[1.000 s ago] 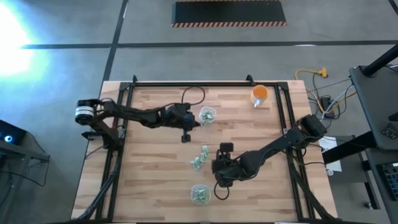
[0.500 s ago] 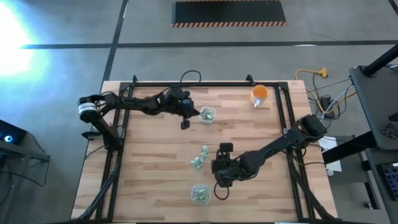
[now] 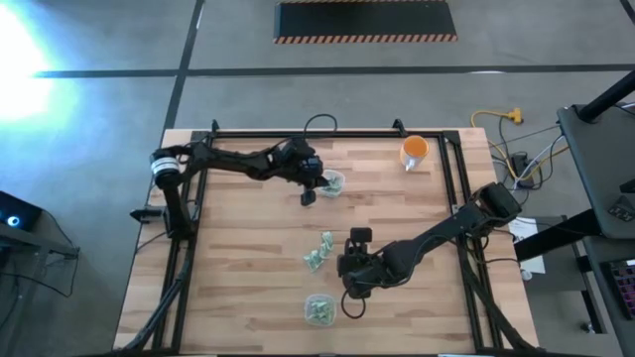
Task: Pick and place items into bin
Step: Put the stevia packet into the top transparent bin
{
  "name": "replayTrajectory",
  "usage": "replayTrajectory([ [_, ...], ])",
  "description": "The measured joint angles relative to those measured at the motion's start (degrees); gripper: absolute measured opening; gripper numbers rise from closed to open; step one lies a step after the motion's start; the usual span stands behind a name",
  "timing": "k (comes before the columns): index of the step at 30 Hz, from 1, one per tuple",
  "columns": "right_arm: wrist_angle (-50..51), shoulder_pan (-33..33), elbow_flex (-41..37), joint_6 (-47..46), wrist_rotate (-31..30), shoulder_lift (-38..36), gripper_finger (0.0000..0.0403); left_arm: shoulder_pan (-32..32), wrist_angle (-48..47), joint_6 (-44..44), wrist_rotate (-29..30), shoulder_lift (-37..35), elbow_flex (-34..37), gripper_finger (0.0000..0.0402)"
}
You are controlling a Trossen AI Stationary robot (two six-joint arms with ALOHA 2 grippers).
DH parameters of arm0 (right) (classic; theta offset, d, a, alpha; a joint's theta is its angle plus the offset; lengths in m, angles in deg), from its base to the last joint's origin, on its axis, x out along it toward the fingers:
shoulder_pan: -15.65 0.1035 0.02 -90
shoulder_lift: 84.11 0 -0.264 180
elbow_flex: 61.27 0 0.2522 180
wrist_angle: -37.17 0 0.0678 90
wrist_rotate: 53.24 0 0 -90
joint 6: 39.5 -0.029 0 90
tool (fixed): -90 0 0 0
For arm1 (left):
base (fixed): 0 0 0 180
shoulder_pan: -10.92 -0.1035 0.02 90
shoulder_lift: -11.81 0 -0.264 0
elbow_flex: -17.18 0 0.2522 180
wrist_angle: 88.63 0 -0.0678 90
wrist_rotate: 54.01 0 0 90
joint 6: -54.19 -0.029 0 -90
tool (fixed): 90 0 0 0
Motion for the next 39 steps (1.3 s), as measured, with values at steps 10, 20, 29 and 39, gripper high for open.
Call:
replayTrajectory([
  [10,0.0,0.0,0.0,0.0,0.0,0.0,0.0057,-0.1,-2.4,0.1,0.0,0.8,-0.7,0.0],
  [20,0.0,0.0,-0.1,0.0,0.0,0.0,0.0057,-0.1,-3.6,0.0,2.0,0.6,-0.7,0.0022],
  [29,-0.1,0.0,-0.1,0.0,0.0,0.0,0.0057,-0.1,-3.5,0.1,4.0,-0.3,-0.7,0.0128],
  [39,0.0,0.0,-0.1,0.0,0.0,0.0,0.0057,1.0,-10.0,0.0,1.9,-5.2,-0.2,0.0167],
])
